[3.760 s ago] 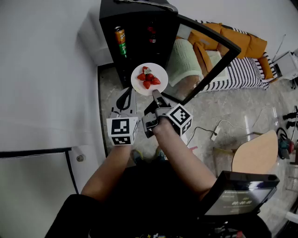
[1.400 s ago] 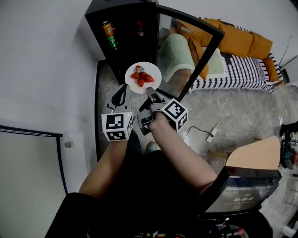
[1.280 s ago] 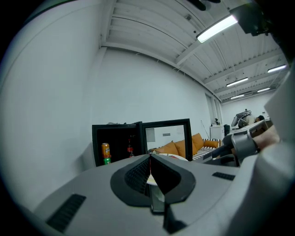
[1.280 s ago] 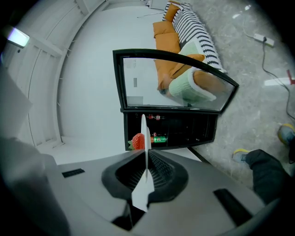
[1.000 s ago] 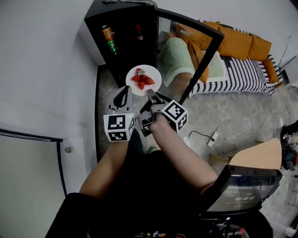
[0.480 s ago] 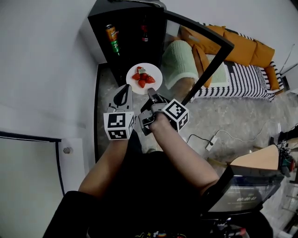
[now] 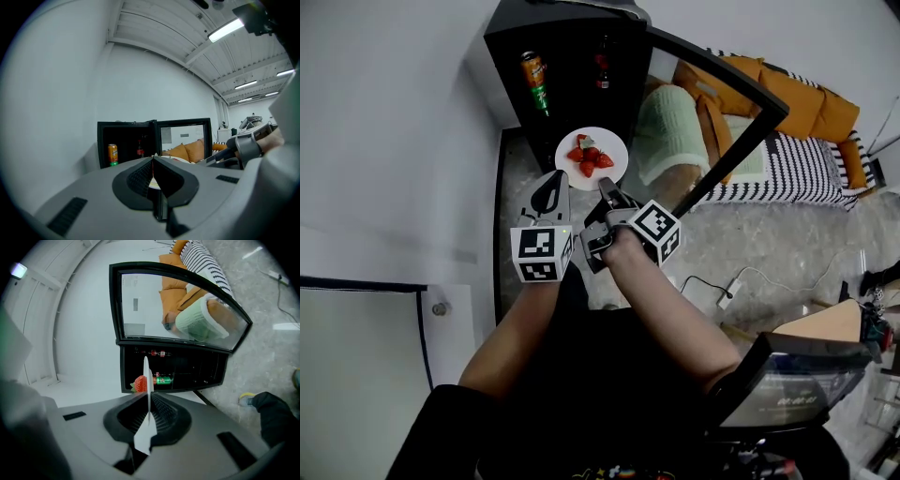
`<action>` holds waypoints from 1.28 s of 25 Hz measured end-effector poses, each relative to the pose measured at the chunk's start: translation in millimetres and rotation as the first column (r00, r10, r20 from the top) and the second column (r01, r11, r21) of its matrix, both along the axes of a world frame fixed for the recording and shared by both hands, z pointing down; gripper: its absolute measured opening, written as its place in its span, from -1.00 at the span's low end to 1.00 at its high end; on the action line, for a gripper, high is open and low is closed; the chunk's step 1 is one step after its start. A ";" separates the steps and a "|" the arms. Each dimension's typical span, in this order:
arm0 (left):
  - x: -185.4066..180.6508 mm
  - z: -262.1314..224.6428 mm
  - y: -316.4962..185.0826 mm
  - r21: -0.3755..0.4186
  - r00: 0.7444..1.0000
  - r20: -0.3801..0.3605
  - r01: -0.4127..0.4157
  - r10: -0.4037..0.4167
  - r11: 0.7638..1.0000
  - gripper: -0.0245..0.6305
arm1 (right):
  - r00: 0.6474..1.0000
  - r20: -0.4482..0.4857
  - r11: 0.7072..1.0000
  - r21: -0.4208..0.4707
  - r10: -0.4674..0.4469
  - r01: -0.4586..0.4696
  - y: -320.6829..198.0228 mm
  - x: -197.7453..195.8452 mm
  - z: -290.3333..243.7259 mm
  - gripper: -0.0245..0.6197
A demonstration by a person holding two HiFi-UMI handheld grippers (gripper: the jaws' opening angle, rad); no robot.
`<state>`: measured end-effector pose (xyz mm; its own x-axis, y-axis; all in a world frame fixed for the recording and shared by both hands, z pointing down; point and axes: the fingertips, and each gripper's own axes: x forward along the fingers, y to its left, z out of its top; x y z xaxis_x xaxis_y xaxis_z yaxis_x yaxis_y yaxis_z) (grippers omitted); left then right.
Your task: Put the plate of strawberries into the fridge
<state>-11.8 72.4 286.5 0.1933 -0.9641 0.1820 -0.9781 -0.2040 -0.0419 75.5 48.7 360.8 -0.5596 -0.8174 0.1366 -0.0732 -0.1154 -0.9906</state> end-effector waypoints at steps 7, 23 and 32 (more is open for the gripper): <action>-23.7 2.8 -26.9 -0.010 1.000 0.001 0.003 -0.003 1.000 -0.91 | 1.000 -0.003 1.000 0.002 0.012 -0.012 -25.7 -19.3 2.8 -0.86; -70.3 40.0 -122.8 -0.068 0.999 -0.031 -0.040 0.038 0.997 -0.91 | 0.999 -0.034 0.999 -0.017 0.039 -0.040 -113.3 -62.3 35.8 -0.86; -89.1 57.9 -171.6 -0.111 0.994 -0.048 -0.101 0.096 0.989 -0.91 | 0.996 -0.056 0.994 -0.077 0.070 -0.074 -159.8 -83.2 66.8 -0.86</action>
